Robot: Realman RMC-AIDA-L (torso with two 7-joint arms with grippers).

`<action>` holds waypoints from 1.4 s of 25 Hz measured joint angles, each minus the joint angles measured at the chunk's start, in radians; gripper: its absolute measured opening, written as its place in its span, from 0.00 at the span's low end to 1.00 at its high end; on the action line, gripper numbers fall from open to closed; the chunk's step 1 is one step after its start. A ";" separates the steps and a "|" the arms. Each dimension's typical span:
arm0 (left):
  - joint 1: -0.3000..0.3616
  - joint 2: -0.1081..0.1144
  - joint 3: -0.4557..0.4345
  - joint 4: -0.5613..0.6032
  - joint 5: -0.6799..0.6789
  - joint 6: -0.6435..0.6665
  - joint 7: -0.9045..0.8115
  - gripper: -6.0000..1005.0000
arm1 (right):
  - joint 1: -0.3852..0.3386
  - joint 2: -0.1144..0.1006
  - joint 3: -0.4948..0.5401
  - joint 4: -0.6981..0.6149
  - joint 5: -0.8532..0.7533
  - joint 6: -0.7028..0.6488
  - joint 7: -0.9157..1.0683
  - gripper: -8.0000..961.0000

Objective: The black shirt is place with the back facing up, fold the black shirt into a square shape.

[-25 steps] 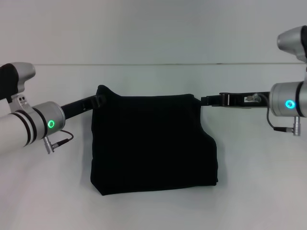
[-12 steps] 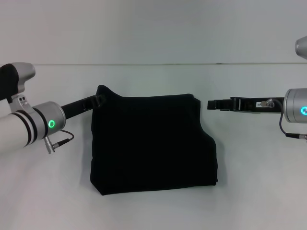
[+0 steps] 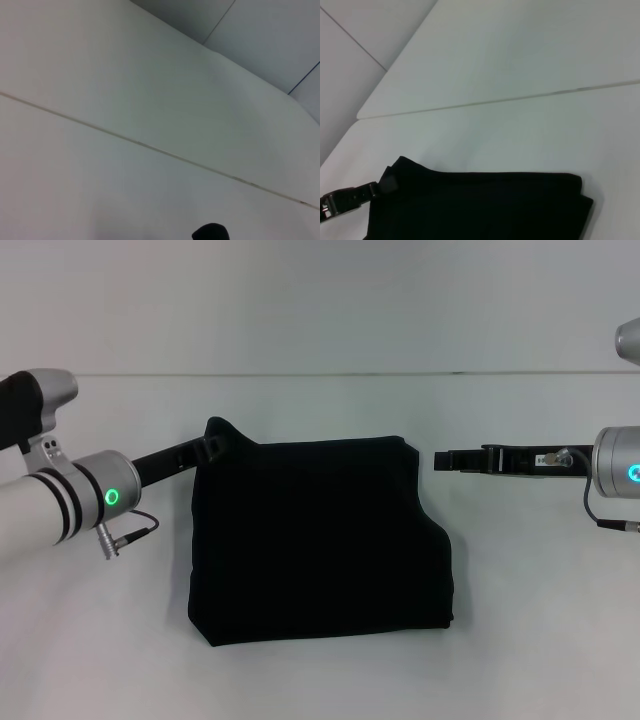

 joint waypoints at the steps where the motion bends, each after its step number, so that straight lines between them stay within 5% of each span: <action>1: 0.000 0.000 0.000 -0.001 0.000 0.000 0.000 0.09 | 0.000 0.000 0.000 0.000 0.000 0.000 0.000 0.60; 3: 0.000 0.001 0.000 -0.002 0.000 0.000 0.000 0.09 | 0.000 0.000 0.000 0.000 0.000 0.000 0.000 0.60; 9: -0.004 0.007 0.002 0.003 0.004 -0.003 0.004 0.29 | -0.001 0.000 0.000 0.001 0.000 0.000 -0.003 0.62; 17: -0.013 0.042 0.009 0.036 0.010 -0.032 0.005 0.58 | -0.012 0.003 0.070 -0.005 0.015 -0.022 -0.076 0.64; 21: 0.019 0.072 0.002 0.116 0.021 0.167 -0.010 0.65 | -0.029 0.002 0.110 -0.006 0.074 -0.086 -0.180 0.65; 28: 0.062 0.084 0.004 0.212 0.023 0.580 0.063 0.66 | -0.045 0.007 0.105 -0.035 0.106 -0.143 -0.402 0.66; 35: 0.060 0.078 0.051 0.222 0.075 0.751 0.171 0.65 | -0.039 0.024 0.008 -0.121 0.057 -0.164 -0.522 0.91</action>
